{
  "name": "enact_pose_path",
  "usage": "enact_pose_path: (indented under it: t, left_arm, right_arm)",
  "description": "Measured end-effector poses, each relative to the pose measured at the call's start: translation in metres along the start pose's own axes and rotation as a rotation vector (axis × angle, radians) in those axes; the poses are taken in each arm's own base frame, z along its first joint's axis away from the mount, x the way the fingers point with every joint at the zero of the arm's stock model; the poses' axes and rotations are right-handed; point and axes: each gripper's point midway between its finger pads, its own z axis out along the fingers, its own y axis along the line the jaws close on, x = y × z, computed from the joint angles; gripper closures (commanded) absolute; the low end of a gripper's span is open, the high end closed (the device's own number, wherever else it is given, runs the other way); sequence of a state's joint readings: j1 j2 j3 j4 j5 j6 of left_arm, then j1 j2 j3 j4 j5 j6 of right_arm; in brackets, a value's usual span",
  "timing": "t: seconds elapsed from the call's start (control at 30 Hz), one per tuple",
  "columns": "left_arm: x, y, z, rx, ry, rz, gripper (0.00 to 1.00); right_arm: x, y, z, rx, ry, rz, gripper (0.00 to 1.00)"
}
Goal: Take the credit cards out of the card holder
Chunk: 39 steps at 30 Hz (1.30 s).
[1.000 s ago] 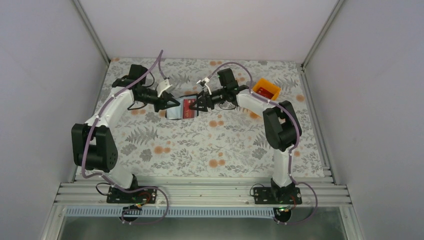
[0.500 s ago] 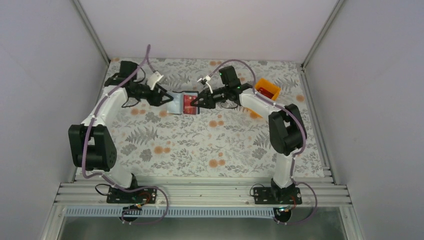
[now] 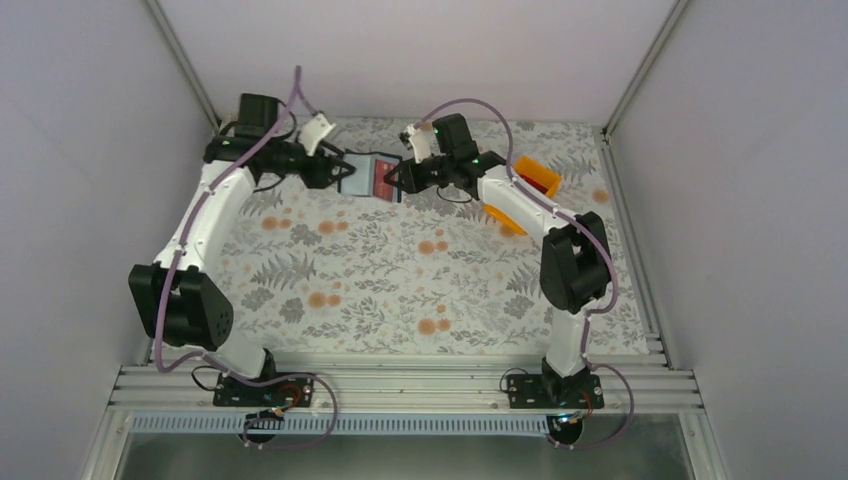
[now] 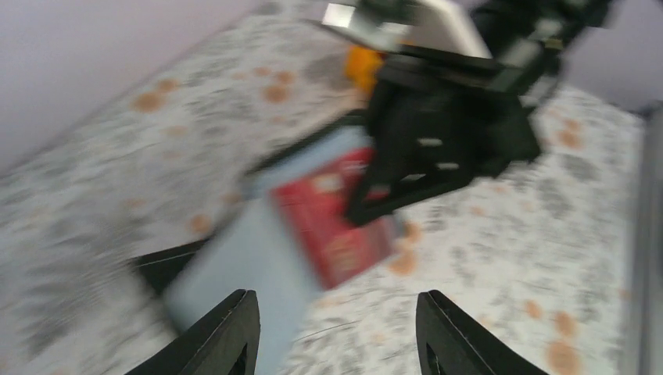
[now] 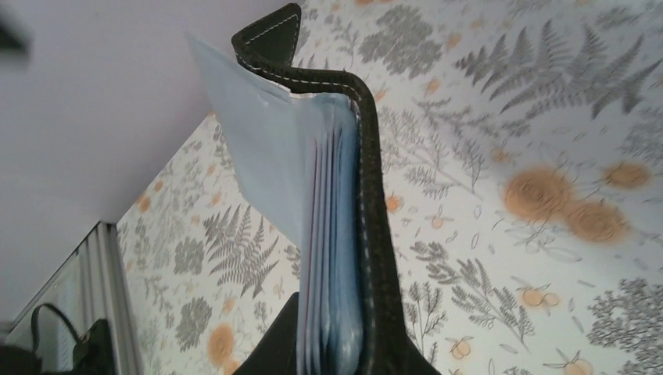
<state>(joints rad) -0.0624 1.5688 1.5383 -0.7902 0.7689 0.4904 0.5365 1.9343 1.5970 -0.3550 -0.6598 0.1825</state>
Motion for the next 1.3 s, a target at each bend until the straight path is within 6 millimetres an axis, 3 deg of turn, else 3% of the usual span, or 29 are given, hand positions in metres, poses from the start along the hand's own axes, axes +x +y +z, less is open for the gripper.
enact_pose_path:
  t: [0.1,0.2,0.4,0.57,0.83,1.03,1.3]
  left_arm:
    - [-0.006,-0.05,0.018,0.165,0.001,0.027,0.52]
    - [0.0,-0.07,0.027,0.259,0.002,-0.011,0.58]
    - [0.023,-0.051,0.045,0.265,0.039,-0.131,0.64]
    - [0.024,-0.043,0.044,0.253,0.026,-0.146,0.64]
    - [0.017,-0.05,0.034,0.315,-0.017,-0.166,0.64]
    - [0.012,-0.068,0.026,0.41,-0.053,-0.152,0.64]
    - [-0.012,-0.089,0.003,0.523,-0.123,-0.112,0.6]
  right_arm:
    - [-0.017,0.006,-0.003,0.046,-0.026,-0.009,0.96]
    - [-0.022,0.012,-0.003,0.054,-0.036,-0.019,0.96]
    - [-0.016,0.027,-0.002,-0.011,-0.013,-0.047,0.96]
    - [-0.018,0.051,-0.015,-0.095,-0.019,-0.099,0.96]
    - [-0.021,0.067,-0.022,-0.178,-0.044,-0.172,0.96]
    - [-0.018,0.077,-0.03,-0.257,-0.041,-0.21,0.95]
    - [-0.023,0.097,-0.049,-0.339,-0.064,-0.265,0.95]
